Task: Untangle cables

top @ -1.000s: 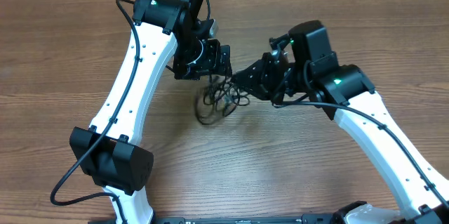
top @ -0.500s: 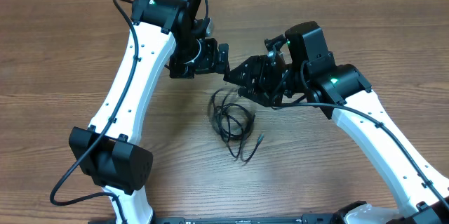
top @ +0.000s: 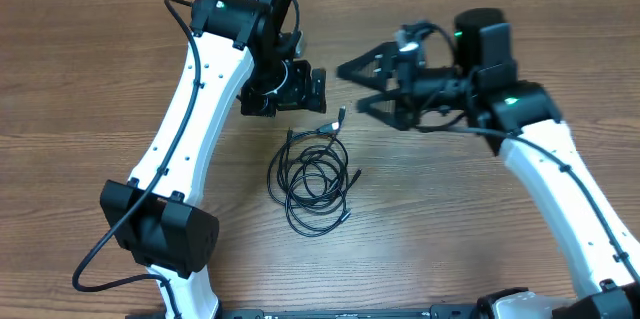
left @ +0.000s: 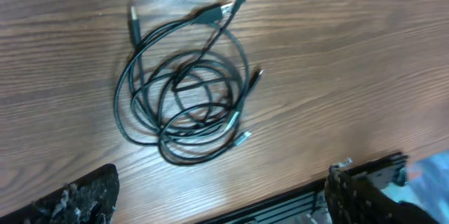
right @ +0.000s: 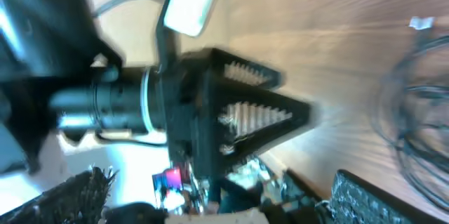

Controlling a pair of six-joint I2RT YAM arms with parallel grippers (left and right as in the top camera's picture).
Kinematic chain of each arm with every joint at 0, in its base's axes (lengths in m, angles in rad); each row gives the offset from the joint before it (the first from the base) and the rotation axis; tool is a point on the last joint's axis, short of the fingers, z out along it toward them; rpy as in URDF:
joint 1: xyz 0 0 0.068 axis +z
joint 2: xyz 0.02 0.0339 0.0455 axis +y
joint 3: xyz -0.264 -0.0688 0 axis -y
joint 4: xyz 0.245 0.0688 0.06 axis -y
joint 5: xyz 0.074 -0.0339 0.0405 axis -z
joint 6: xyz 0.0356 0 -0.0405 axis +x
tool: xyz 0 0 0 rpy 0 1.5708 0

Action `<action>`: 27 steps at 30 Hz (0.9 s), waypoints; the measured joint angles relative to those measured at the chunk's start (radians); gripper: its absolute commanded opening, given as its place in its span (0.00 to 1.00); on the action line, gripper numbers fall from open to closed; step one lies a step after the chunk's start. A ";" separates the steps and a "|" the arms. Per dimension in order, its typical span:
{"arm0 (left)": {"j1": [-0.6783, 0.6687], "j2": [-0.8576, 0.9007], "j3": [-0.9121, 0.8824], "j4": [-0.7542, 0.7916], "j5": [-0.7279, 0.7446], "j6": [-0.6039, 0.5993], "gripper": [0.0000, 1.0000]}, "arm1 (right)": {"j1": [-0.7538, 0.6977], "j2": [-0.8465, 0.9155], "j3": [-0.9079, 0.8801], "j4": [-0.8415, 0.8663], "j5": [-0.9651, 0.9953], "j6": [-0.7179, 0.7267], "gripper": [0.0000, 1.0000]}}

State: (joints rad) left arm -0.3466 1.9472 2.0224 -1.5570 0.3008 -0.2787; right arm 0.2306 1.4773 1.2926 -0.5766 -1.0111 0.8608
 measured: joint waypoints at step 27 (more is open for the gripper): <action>-0.138 0.006 -0.557 0.586 -0.048 -0.547 0.79 | -0.119 0.000 0.003 -0.494 0.653 -0.155 1.00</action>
State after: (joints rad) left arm -0.4847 1.9533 1.4651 -0.9710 0.2527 -0.8253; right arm 0.1120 1.4773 1.2957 -1.0702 -0.3576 0.7059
